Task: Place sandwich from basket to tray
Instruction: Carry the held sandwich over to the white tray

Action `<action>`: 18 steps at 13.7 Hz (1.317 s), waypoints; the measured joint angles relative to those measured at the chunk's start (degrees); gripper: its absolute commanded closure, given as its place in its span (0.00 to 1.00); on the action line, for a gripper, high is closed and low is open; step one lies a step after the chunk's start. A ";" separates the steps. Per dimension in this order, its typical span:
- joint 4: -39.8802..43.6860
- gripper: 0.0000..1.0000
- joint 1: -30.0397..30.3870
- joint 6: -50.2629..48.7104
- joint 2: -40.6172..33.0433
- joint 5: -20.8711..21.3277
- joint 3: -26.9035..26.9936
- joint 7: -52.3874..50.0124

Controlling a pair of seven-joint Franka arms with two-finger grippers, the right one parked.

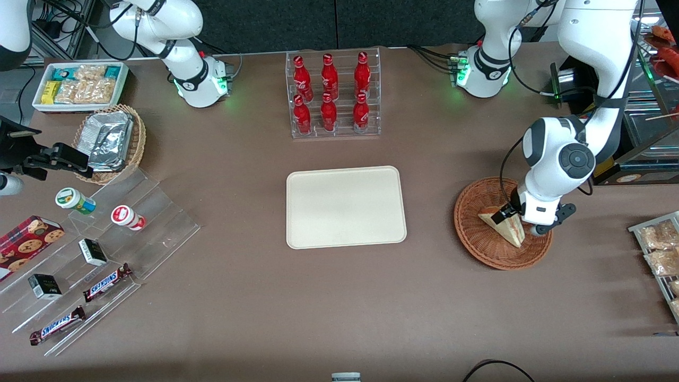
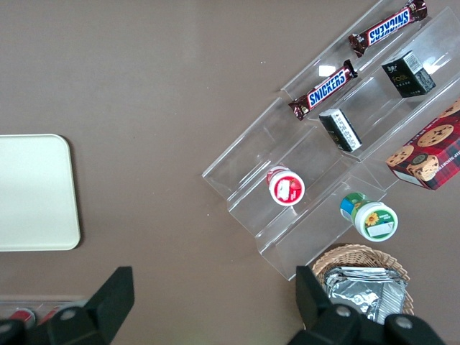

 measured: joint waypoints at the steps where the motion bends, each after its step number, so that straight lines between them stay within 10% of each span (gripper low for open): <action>1: 0.00 1.00 -0.23 0.14 0.09 0.00 -0.01 -0.48; 9: 8.86 1.00 -2.74 -15.22 -0.75 0.56 -0.14 -0.23; 18: 22.39 1.00 -22.56 -29.96 -1.00 2.15 -1.20 -5.51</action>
